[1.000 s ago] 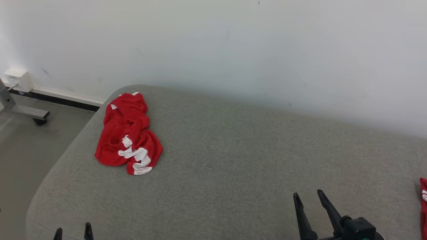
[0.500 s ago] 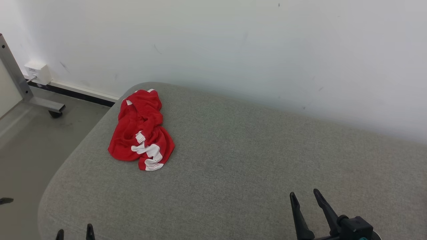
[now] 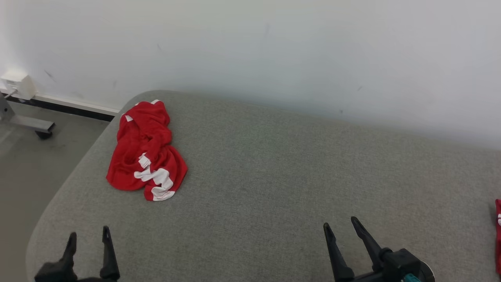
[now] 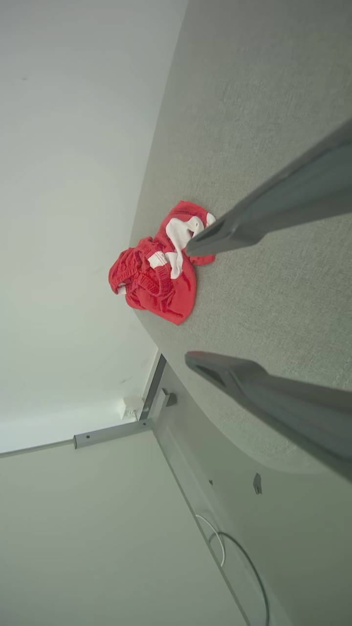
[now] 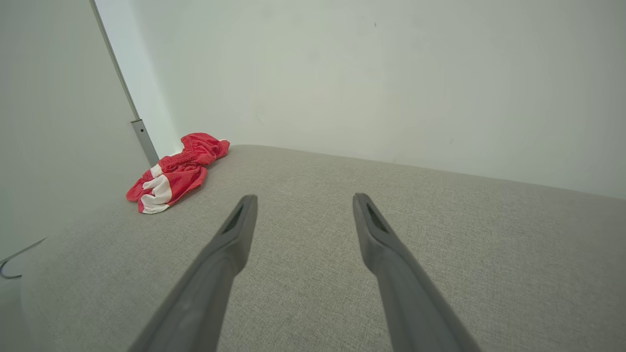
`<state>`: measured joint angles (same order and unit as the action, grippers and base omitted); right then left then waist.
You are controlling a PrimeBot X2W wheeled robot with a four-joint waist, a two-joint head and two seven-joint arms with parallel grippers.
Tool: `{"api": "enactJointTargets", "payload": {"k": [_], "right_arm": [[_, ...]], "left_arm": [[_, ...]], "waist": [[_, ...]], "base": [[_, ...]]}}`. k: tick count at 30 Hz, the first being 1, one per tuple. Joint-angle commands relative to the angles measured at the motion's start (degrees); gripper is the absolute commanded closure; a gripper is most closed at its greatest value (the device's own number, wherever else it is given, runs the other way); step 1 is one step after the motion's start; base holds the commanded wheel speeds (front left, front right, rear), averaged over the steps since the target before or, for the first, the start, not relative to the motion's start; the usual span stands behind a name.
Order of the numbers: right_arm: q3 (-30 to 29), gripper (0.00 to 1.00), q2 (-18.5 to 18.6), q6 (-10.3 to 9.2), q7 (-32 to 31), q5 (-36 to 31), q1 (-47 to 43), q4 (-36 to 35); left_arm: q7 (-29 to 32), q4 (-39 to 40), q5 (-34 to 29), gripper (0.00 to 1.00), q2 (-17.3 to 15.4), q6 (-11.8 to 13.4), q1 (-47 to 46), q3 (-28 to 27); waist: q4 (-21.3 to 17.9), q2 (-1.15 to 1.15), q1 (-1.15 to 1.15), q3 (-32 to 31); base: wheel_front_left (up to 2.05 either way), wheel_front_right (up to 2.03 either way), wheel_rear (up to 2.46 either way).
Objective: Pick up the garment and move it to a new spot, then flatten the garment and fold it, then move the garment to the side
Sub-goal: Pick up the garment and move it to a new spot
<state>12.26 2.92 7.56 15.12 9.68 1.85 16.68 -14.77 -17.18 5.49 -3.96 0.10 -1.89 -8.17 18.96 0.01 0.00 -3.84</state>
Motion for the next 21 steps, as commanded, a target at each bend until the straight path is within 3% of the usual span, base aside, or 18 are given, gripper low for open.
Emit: {"api": "enactJointTargets", "payload": {"k": [1,9,14,21], "right_arm": [[0.9,0.0,0.1,-0.17,0.0,-0.4,1.2,-0.2],[8.3,0.0,3.0,-0.17,-0.4,-0.3,6.7,-1.3],[12.1,0.0,5.1,-0.17,-1.5,0.3,11.4,-4.6],[12.6,0.0,6.3,-0.17,-1.9,0.6,13.8,-8.9]], "left_arm": [[-0.1,-1.7,0.4,0.0,-0.6,0.4,-3.0,-0.6],[7.5,-17.3,5.6,0.0,-4.0,2.6,-20.7,-5.1],[12.4,-22.7,10.3,0.0,-6.3,1.9,-29.6,-8.3],[16.7,-27.1,11.4,0.0,-11.8,3.8,-37.4,-10.3]], "waist": [[-2.2,-0.01,0.0,2.0],[-10.1,-0.01,0.0,9.9],[-14.9,-0.01,0.0,17.7],[-19.5,-0.01,0.0,25.1]], "base": [[0.0,0.0,0.0],[0.0,0.0,0.0],[0.0,0.0,0.0],[0.0,0.0,0.0]]}}
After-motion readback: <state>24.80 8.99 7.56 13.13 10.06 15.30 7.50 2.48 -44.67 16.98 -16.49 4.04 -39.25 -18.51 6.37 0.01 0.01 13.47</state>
